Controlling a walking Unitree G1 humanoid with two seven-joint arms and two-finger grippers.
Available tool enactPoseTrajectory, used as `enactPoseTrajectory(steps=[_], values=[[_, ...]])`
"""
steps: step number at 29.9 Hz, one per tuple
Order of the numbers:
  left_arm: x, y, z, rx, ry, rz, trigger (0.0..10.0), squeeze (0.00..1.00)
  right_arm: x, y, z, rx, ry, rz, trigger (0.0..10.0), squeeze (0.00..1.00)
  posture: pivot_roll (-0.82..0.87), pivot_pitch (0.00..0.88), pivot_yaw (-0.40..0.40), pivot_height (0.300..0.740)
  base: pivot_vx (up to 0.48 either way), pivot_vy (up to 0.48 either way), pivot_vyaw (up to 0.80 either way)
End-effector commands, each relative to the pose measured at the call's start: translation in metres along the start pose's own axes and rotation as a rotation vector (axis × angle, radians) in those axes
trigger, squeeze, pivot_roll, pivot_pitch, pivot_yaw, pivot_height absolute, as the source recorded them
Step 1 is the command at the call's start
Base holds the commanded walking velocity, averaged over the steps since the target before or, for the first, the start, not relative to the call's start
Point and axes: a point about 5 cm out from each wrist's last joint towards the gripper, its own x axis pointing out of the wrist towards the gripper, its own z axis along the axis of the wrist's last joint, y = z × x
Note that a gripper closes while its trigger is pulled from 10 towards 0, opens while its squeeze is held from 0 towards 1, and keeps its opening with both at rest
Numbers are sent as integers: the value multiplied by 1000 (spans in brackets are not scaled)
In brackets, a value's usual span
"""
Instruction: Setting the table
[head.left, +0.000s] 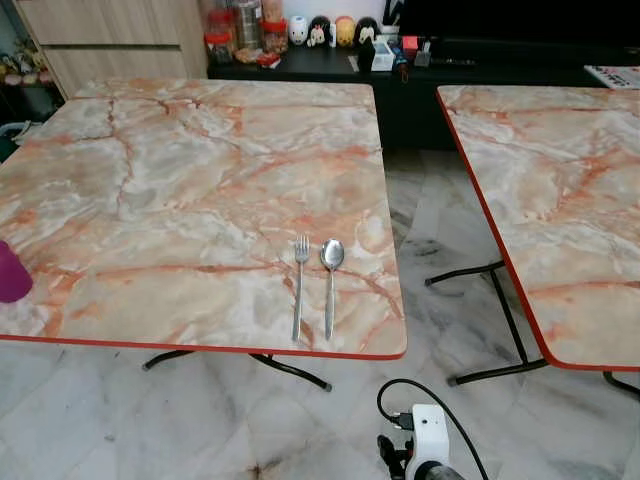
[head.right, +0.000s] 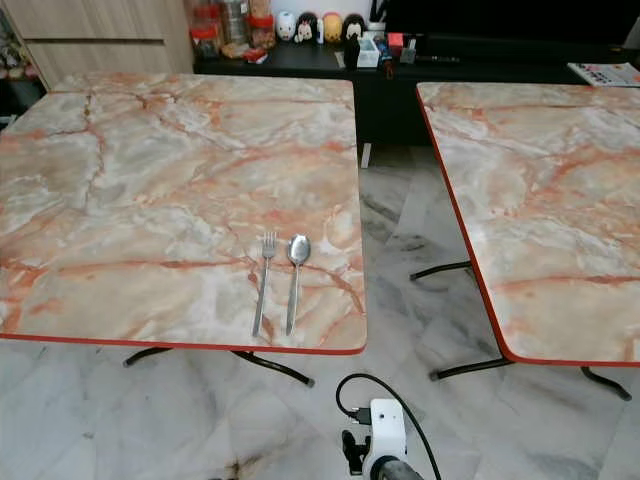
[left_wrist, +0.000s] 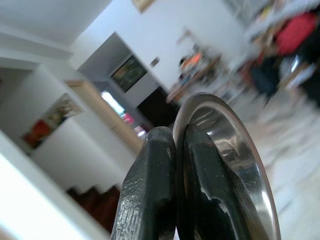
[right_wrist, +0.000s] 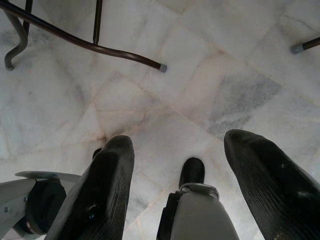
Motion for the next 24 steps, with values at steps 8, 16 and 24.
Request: enactPoseTrajectory(steps=[8, 16, 24], values=[[-58, -40, -67, 224, 232, -261, 10000, 0, -2, -5, -4, 17, 11, -20, 10000, 0, 104, 109, 24, 740, 0, 0, 0], [-136, -93, -89, 176, 376, -681, 10000, 0, -1, -5, -2, -7, 13, -20, 10000, 0, 103, 80, 15, 740, 0, 0, 0], [-218, -137, -78, -78, 525, -1053, 10000, 0, -1, -8, 2, -28, 12, -29, 10000, 0, 97, 61, 7, 740, 0, 0, 0]])
